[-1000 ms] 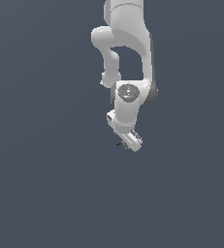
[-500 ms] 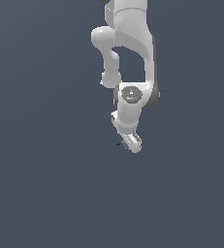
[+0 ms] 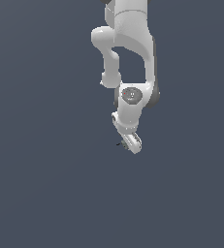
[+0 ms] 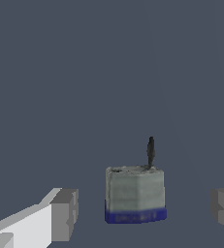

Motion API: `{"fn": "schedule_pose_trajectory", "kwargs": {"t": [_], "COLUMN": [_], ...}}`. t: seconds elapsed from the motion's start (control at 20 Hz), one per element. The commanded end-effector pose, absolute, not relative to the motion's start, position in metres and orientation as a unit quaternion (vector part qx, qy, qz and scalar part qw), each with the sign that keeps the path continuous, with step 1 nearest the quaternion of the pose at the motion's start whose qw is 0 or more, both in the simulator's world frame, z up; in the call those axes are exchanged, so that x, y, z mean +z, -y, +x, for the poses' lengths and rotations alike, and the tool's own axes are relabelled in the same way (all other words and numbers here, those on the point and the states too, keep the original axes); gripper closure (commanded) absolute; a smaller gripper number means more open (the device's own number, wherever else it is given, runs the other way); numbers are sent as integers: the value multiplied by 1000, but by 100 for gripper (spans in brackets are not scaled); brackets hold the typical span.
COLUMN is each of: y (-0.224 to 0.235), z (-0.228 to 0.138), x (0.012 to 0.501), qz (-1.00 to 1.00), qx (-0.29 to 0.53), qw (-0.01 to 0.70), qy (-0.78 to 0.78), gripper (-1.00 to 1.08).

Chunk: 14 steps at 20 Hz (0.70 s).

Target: Pick up the object and move it to a goal position.

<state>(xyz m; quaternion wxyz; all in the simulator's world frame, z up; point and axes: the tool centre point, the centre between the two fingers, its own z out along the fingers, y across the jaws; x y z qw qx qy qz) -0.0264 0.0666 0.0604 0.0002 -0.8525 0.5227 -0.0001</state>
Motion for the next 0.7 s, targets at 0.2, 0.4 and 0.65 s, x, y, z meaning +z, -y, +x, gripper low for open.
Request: {"fn": "schedule_pose_trajectory", "kwargs": {"t": [0.2,0.4,0.65], "y": [-66,-66,-67], "z": [-28,-28,-27], "x": [36,19,12], "qz": [-852,-851,-851], "qx": [0,0,0], "qw": [0,0,0], "qy": [-524,-524,-524], "gripper": [-92,-92,-92]}}
